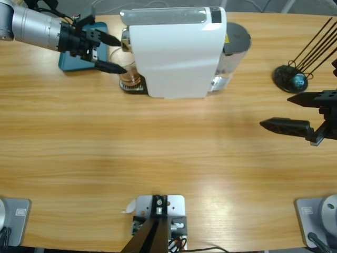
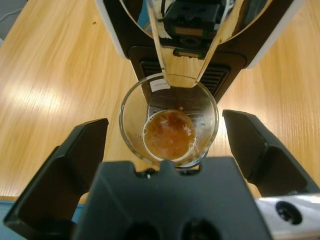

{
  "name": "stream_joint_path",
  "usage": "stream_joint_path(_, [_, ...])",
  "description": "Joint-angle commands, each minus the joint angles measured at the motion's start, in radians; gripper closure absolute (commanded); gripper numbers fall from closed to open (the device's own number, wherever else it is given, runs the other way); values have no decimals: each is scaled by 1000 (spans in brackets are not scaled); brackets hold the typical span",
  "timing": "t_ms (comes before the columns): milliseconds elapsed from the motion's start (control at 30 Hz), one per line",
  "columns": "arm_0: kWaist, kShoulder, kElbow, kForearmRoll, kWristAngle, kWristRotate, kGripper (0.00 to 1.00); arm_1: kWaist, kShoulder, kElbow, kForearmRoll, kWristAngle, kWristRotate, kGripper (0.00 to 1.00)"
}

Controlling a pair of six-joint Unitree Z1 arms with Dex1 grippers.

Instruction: Pour coffee

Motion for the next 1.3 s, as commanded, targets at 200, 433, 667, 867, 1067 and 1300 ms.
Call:
stream_joint_path(200, [-45, 75, -24, 19, 76, -15, 0, 8, 19, 4, -3, -8, 11, 4])
stream_joint_path(433, [-57, 85, -37, 19, 106, -36, 104, 8, 19, 4, -3, -8, 11, 4])
stream_joint_path(667, [-71, 83, -30, 24, 119, -36, 808, 8, 17, 4, -3, -8, 11, 4])
stream_joint_path(867, [-61, 67, -10, 24, 112, -25, 1000, 8, 17, 4, -3, -10, 11, 9])
stream_joint_path(1067, [36, -34, 85, 30, 94, -28, 1000, 8, 14, 4, -3, -13, 11, 9])
stream_joint_path(1300, [180, -155, 75, 22, 87, -108, 1000, 8, -1, 9, -5, -13, 11, 9])
